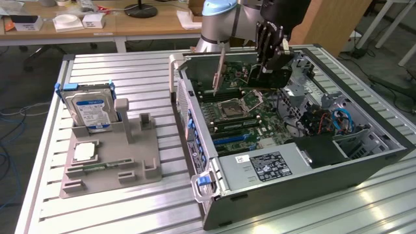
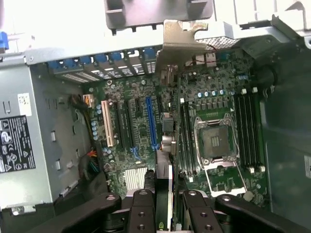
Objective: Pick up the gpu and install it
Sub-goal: 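Insert the gpu into the slot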
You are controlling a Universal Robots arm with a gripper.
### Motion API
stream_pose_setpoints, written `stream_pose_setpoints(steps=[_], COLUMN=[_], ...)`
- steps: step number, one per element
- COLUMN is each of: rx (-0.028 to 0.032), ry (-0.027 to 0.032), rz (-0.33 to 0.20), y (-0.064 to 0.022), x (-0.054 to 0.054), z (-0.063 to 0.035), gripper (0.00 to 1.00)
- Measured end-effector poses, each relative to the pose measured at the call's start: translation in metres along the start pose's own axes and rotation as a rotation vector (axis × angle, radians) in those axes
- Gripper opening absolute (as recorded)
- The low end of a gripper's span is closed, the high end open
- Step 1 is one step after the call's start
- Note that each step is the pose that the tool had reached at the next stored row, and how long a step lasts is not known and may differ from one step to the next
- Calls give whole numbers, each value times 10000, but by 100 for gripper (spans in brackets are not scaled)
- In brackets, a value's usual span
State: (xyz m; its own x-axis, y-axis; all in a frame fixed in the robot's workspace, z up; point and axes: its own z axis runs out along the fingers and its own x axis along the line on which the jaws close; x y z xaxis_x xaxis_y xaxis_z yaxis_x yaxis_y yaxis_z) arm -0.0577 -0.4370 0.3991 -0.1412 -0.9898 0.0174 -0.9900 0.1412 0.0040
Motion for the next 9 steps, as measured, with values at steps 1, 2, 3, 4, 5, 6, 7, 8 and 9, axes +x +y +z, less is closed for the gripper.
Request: stream_pose_setpoints(steps=[1, 2, 3, 4, 5, 6, 7, 8, 9], rx=[3, 5, 7, 9, 11, 14, 16, 18, 20], ry=[0, 0, 1, 2, 1, 0, 3, 3, 5], rz=[-135, -265, -391, -507, -643, -780, -910, -1033, -1135], y=[0, 0, 0, 0, 0, 0, 1, 0, 1], x=[0, 1, 1, 1, 1, 1, 2, 3, 3], z=[2, 3, 4, 5, 8, 12, 14, 16, 19], gripper=[27, 27, 27, 27, 27, 27, 27, 27, 27])
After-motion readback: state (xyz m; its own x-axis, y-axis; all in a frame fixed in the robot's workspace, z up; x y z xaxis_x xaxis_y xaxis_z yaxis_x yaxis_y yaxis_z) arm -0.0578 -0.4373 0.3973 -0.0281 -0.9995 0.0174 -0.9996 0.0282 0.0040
